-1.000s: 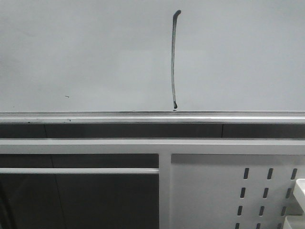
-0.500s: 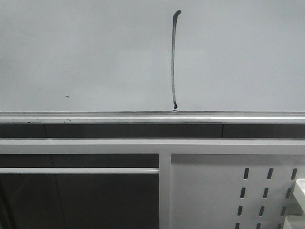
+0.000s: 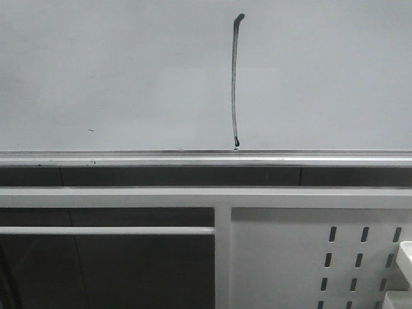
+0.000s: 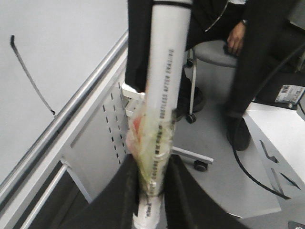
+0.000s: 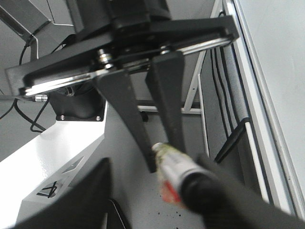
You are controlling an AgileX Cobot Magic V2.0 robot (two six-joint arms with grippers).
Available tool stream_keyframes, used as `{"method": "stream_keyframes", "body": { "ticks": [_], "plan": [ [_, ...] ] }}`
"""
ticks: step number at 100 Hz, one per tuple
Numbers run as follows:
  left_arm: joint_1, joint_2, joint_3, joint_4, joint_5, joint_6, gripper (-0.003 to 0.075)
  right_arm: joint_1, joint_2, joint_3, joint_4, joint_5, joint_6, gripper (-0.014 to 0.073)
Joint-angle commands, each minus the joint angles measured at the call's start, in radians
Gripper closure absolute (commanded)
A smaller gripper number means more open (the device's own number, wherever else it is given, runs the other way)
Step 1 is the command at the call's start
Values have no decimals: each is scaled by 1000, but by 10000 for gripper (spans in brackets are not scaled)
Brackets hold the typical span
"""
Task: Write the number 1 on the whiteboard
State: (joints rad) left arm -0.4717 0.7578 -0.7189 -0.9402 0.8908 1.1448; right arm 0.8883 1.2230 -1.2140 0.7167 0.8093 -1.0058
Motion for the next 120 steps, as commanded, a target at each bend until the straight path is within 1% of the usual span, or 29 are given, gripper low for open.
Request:
{"method": "stream_keyframes", "body": {
  "ticks": [1,6,10,16,24,28,32,37,40,42,43,44,45,46,47,48,49,50,51,52,53,59,71,88,97,120],
  "plan": [
    [1,3,-32,-62,-63,-16,740,1,-25,-35,44,-66,-8,55],
    [1,3,-29,-76,-77,-16,740,1,-34,-35,36,-79,-8,33],
    [1,3,-23,-92,-95,-16,740,1,-44,-35,25,-88,-8,34],
    [1,3,-9,-137,-143,-16,740,-5,-65,-35,-2,-93,-8,35],
    [1,3,14,-219,-219,22,740,-26,-104,-35,-40,-96,-8,36],
    [1,3,33,-273,-263,61,740,-43,-133,-35,-42,-94,0,47],
    [1,5,47,-336,-308,92,740,-64,-160,-35,-46,-94,23,83],
    [1,6,69,-417,-363,141,740,-91,-193,-35,-53,-91,59,163],
    [1,8,80,-466,-391,181,740,-107,-213,-33,-58,-83,77,249],
    [1,8,87,-502,-412,208,740,-120,-227,-33,-61,-76,91,288],
    [1,8,90,-514,-425,218,740,-124,-232,-33,-63,-74,94,331],
    [1,8,95,-538,-430,228,740,-133,-241,-33,-66,-69,99,354],
    [1,10,97,-550,-436,249,740,-137,-246,-31,-66,-66,101,401],
    [1,12,99,-575,-447,260,740,-146,-255,-31,-68,-60,101,426],
    [1,12,102,-585,-452,282,740,-150,-259,-29,-70,-57,101,476],
    [1,15,102,-606,-460,292,740,-158,-264,-27,-74,-51,101,501],
    [1,18,106,-616,-463,311,740,-162,-273,-27,-76,-48,101,526],
    [1,18,107,-626,-466,321,740,-166,-277,-25,-81,-46,101,578],
    [1,23,109,-645,-465,331,740,-174,-286,-21,-84,-43,101,601],
    [1,25,108,-654,-465,353,740,-178,-290,-19,-88,-43,101,651],
    [1,30,110,-670,-465,363,740,-185,-299,-14,-96,-40,104,674],
    [-3,56,110,-734,-453,457,740,-211,-339,14,-110,-44,103,648],
    [-50,130,110,-935,-481,639,740,-256,-432,108,-136,-102,106,643],
    [-141,229,96,-935,-602,685,740,-287,-599,310,-138,-317,106,643],
    [-174,269,96,-935,-626,712,740,-289,-676,419,-138,-405,106,643],
    [-182,326,27,-935,-645,728,740,-289,-813,629,-136,-497,152,643]
  ]
}}
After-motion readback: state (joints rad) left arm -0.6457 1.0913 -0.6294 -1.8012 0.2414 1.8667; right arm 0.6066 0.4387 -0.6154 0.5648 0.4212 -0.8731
